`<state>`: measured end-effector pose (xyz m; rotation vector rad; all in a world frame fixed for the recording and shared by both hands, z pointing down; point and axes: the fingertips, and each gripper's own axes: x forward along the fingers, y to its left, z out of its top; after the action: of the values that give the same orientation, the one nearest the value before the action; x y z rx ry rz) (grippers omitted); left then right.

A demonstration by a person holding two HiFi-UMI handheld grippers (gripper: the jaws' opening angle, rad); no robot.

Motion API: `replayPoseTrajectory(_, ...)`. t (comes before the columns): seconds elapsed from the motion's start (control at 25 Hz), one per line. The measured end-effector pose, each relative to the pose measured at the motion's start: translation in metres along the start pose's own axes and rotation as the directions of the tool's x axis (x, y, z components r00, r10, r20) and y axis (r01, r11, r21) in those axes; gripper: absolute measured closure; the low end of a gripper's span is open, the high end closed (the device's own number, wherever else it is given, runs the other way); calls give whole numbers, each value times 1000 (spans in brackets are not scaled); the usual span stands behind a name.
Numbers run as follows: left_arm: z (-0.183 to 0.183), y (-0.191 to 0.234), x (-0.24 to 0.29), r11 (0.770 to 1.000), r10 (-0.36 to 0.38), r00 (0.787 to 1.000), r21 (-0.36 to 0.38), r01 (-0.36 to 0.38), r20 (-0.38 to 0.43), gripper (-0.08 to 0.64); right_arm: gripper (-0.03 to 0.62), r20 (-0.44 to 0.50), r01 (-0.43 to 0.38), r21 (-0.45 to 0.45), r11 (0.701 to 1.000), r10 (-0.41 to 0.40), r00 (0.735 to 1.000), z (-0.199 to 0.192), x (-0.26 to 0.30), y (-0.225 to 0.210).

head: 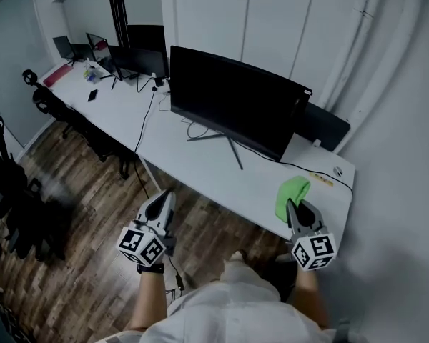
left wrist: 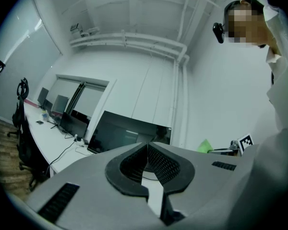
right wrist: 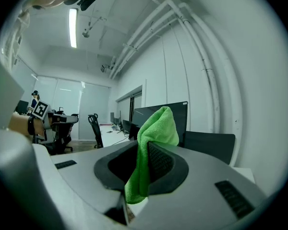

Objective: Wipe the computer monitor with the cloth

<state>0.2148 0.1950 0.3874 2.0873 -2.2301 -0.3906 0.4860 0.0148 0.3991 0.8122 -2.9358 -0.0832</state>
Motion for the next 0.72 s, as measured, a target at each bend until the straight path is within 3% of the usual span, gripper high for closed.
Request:
replayPoseTrajectory(0.4,1,49,46,997,47,998,-54,-49,-36,541,546,-54,44,-8,999,-44,998,3,60,-38)
replayPoseTrajectory(0.72,12,70,135,999,-17,999,-37,15,-41,541,546,-29,147,-19,989,-148,989,29,117,-104)
